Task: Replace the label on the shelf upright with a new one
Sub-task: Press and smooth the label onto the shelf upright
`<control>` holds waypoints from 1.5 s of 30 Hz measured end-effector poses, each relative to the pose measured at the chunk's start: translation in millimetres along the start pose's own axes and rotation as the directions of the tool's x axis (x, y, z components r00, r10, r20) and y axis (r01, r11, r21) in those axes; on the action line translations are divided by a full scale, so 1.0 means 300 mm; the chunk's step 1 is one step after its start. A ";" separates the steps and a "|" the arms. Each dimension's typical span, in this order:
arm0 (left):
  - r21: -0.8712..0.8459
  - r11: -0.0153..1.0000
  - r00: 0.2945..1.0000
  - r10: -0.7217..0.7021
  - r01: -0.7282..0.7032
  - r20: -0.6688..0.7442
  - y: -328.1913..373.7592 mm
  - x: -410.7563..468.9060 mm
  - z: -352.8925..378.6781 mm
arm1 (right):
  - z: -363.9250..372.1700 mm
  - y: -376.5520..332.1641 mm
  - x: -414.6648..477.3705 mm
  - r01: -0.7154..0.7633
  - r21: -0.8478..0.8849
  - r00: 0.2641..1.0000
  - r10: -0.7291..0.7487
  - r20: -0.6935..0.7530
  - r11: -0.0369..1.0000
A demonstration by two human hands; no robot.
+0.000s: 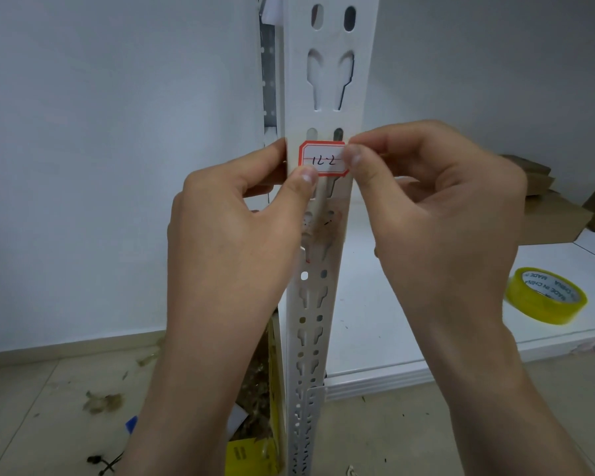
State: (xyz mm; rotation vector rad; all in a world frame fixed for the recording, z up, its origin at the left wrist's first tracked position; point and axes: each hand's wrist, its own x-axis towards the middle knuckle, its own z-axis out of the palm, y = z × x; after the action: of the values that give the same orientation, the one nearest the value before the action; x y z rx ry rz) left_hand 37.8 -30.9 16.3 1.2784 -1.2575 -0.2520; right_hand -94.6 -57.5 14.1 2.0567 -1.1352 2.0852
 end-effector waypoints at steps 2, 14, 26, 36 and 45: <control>-0.015 1.000 1.000 -0.006 0.006 0.003 0.001 -0.001 0.001 | 0.003 0.003 0.001 0.002 0.013 0.999 -0.002 -0.036 1.000; -0.005 1.000 1.000 -0.005 0.005 0.016 -0.001 0.001 -0.002 | -0.005 -0.003 0.002 -0.022 0.045 1.000 0.022 -0.003 0.999; -0.013 1.000 1.000 -0.005 0.005 0.030 0.005 0.000 -0.007 | -0.003 0.000 0.012 -0.078 0.021 0.997 0.078 -0.021 0.997; -0.003 1.000 0.999 -0.014 0.014 0.032 0.007 0.000 -0.009 | -0.014 0.018 0.010 0.054 -0.059 0.995 -0.059 -0.084 0.997; 0.000 1.000 1.000 -0.011 0.011 0.018 0.008 -0.001 -0.005 | -0.009 0.039 0.002 0.210 -0.171 0.975 -0.220 -0.040 0.962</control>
State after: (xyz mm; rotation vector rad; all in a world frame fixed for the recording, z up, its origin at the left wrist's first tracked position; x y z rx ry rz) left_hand 37.8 -29.0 18.3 1.2860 -1.2659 -0.2721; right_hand -102.5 -65.0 9.3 1.9327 -0.9893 1.8701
